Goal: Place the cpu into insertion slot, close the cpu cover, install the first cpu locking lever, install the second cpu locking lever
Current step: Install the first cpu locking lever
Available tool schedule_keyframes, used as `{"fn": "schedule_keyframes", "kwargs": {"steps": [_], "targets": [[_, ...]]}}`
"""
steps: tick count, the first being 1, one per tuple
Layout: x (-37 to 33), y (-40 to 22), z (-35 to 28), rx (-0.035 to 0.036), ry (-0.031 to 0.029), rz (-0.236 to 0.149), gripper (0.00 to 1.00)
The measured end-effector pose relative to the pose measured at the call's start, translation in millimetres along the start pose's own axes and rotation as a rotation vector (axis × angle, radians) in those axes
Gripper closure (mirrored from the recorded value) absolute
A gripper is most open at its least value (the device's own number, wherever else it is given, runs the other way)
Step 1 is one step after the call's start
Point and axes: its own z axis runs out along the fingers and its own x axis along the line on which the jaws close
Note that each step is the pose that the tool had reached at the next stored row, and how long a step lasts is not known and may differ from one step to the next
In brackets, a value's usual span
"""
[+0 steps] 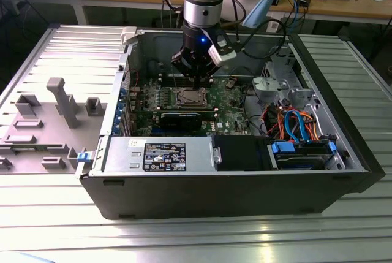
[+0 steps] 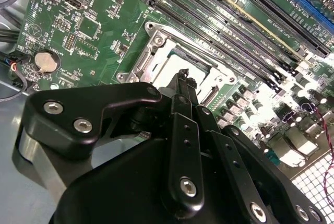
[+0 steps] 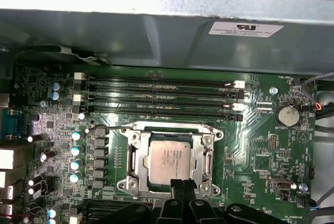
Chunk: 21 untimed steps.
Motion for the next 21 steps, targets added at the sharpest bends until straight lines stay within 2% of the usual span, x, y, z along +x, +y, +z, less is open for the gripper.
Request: {"fn": "schedule_keyframes", "kwargs": {"steps": [1, 4, 5, 21], "targets": [[0.1, -0.1, -0.1, -0.0033, 0.0000, 0.000, 0.89], [0.1, 0.0, 0.0, -0.0346, -0.0019, 0.002, 0.89], [0.1, 0.0, 0.0, -0.0399, -0.0021, 0.002, 0.89], [0.1, -0.1, -2.2, -0.0395, -0.0021, 0.002, 0.89]]}}
